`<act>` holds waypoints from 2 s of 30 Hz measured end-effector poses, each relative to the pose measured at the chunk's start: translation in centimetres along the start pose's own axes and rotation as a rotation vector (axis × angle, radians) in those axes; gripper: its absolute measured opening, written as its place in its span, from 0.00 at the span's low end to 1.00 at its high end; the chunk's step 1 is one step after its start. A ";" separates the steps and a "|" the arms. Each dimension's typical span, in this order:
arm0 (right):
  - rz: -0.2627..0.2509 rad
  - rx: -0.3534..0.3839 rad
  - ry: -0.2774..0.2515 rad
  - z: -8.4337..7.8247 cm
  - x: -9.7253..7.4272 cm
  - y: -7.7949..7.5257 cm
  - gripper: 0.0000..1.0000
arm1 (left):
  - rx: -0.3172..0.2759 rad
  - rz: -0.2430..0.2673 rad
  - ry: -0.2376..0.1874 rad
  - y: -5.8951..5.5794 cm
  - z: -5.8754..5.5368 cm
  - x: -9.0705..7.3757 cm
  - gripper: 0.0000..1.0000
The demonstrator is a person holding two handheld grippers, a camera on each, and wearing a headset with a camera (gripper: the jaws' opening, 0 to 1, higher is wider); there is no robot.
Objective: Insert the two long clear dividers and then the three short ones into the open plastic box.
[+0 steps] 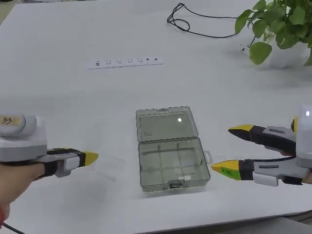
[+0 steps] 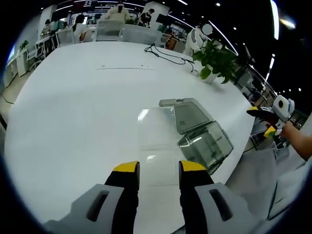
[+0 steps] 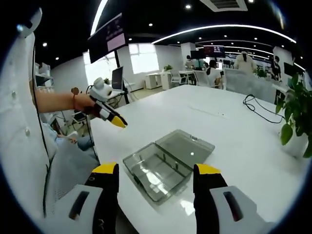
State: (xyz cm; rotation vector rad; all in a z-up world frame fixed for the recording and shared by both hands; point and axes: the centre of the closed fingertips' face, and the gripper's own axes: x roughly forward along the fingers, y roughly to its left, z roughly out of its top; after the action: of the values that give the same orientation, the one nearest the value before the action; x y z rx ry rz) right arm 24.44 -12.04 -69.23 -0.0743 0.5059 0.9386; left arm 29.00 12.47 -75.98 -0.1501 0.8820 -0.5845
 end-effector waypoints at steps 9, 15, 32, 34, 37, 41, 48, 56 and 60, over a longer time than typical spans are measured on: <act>0.028 0.072 -0.041 3.1 1.8 1.9 0.56 | -0.017 -0.134 -0.080 -5.4 1.8 0.2 0.30; 0.012 0.145 -0.097 5.1 2.7 2.2 0.51 | -0.011 -0.205 -0.108 -8.8 2.3 0.6 0.30; -0.040 0.298 -0.066 4.7 5.3 3.6 0.24 | 0.066 -0.315 -0.127 -14.6 2.6 1.5 0.30; -0.045 0.323 -0.062 4.5 5.6 3.6 0.23 | 0.077 -0.321 -0.130 -14.9 2.6 1.6 0.30; -0.050 0.341 -0.047 4.2 5.8 3.7 0.20 | 0.089 -0.329 -0.128 -15.3 2.5 1.7 0.30; -0.051 0.368 -0.037 3.8 6.1 3.7 0.18 | 0.098 -0.338 -0.124 -15.8 2.3 1.9 0.30; -0.058 0.395 -0.023 3.2 6.5 4.0 0.13 | 0.098 -0.350 -0.124 -16.3 2.2 2.0 0.30; -0.095 0.441 -0.020 3.1 6.5 4.1 0.07 | 0.106 -0.358 -0.134 -16.6 2.3 2.3 0.31; -0.101 0.452 -0.018 3.1 6.5 3.8 0.07 | 0.115 -0.368 -0.126 -16.8 2.0 2.3 0.33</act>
State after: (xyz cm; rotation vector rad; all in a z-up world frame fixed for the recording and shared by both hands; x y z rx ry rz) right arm 25.76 -4.03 -68.82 0.3143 0.6803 0.7078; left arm 24.60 -3.06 -70.26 -0.2455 0.6993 -0.9568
